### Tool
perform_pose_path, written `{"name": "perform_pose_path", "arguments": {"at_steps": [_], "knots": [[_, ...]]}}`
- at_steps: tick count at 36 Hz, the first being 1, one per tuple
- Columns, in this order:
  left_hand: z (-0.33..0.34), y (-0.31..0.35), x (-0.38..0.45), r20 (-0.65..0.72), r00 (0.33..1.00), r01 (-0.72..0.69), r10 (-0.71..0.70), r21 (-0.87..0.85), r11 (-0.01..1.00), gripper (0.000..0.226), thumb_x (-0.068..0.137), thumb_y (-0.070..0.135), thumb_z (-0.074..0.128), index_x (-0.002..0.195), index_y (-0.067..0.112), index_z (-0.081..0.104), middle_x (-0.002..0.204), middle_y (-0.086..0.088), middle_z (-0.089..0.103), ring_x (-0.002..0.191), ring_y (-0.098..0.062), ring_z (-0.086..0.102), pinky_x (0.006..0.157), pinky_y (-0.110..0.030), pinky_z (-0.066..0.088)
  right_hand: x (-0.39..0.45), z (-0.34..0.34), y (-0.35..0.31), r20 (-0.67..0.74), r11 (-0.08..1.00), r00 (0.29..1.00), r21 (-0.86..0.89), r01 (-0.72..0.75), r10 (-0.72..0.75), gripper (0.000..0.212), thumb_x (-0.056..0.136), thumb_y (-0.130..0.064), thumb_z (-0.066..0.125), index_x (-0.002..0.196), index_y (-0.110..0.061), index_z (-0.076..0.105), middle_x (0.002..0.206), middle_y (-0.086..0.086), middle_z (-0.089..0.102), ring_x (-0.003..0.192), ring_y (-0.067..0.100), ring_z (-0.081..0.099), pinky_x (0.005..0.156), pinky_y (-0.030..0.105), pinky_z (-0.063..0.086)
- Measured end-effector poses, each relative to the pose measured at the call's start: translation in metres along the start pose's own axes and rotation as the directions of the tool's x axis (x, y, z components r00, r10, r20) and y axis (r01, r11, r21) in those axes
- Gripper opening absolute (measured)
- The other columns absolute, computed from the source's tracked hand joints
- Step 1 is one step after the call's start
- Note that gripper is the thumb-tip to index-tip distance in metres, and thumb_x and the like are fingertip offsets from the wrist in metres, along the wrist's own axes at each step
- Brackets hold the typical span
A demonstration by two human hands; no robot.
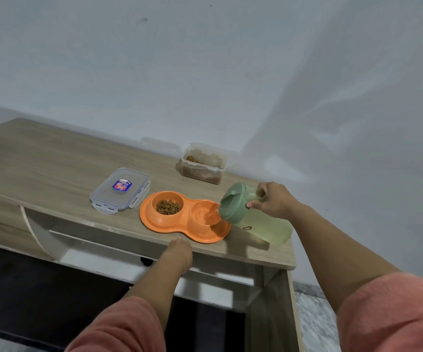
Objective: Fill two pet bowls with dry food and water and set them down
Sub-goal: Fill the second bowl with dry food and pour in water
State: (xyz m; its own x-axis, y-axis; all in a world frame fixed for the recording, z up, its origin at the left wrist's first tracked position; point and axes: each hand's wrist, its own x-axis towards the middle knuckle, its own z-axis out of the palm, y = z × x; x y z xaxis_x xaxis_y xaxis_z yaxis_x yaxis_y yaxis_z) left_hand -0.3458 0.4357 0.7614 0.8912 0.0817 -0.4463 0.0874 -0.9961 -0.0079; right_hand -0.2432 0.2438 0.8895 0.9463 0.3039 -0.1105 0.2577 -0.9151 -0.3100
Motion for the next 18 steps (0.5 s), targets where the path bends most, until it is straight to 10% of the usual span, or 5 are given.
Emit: {"name": "perform_pose_path", "arguments": {"at_steps": [18], "knots": [[0.021, -0.010, 0.021, 0.015, 1.000, 0.014, -0.012, -0.125, 0.992, 0.066, 0.095, 0.004, 0.044, 0.152, 0.001, 0.011, 0.159, -0.013, 0.014, 0.147, -0.025, 0.017, 0.118, -0.031, 0.019, -0.011, 0.011, 0.007, -0.071, 0.993, 0.997, 0.122, 0.008, 0.000, 0.037, 0.082, -0.038, 0.071, 0.087, -0.007, 0.051, 0.078, 0.003, 0.050, 0.077, 0.022, 0.047, 0.061, 0.028, 0.036]]}}
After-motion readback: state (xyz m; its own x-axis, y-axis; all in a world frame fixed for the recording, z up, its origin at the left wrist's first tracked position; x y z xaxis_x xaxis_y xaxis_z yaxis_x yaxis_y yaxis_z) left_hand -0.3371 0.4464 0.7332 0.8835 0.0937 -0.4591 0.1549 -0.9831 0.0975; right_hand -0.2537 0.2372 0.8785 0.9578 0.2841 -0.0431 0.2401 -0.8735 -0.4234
